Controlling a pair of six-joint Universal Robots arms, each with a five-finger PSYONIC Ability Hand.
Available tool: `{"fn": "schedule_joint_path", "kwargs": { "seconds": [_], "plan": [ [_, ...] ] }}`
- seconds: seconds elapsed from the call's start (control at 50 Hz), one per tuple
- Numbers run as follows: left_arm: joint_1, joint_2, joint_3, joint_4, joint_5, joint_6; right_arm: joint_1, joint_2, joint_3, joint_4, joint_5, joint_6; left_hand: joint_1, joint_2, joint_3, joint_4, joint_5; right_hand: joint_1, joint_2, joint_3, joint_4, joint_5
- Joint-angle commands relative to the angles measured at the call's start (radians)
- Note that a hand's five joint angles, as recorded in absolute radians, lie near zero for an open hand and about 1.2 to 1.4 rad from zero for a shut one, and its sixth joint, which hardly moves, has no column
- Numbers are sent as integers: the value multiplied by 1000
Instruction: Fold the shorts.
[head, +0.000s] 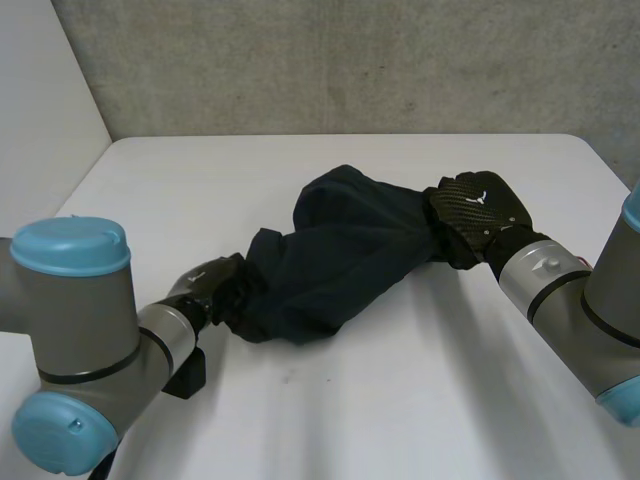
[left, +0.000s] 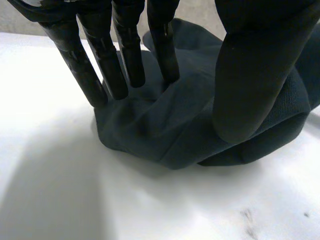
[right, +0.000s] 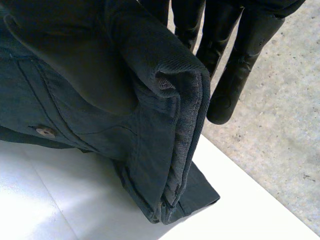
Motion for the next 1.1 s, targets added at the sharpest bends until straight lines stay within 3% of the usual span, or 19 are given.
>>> {"fn": "schedule_joint_path", "kwargs": {
  "seconds": [0.02, 0.2, 0.64, 0.88, 0.96, 1.06, 1.1],
  "plan": [
    [-15, -71, 30, 8, -18, 9, 3, 0, -2, 0, 5, 1, 51, 60, 52, 61, 67, 412, 221, 217, 208, 242],
    [-73, -116, 62, 23, -55, 107, -1, 0, -4, 0, 7, 1, 4, 13, 5, 14, 20, 412, 221, 217, 208, 242],
    [-87, -90, 10, 34, -57, 160, -55, 0, -32, 1, 13, 2, -111, -102, -110, -100, -95, 412, 221, 217, 208, 242],
    [-95, -133, 67, 115, -64, 161, -53, 1, -28, 3, 14, 2, -73, -64, -72, -62, -57, 412, 221, 217, 208, 242],
    [-96, -165, 107, 135, -83, 161, -53, 1, -27, 4, 13, 10, 147, 156, 148, 158, 163, 412, 221, 217, 208, 242],
    [-93, -206, 159, 131, -126, 178, -58, 0, -35, 4, 13, 32, 818, 827, 819, 829, 834, 412, 221, 217, 208, 242],
    [-92, -206, 173, 126, -136, 209, -58, -2, -48, 10, 11, 35, 819, 829, 821, 830, 835, 412, 221, 217, 208, 242]
  ]
}}
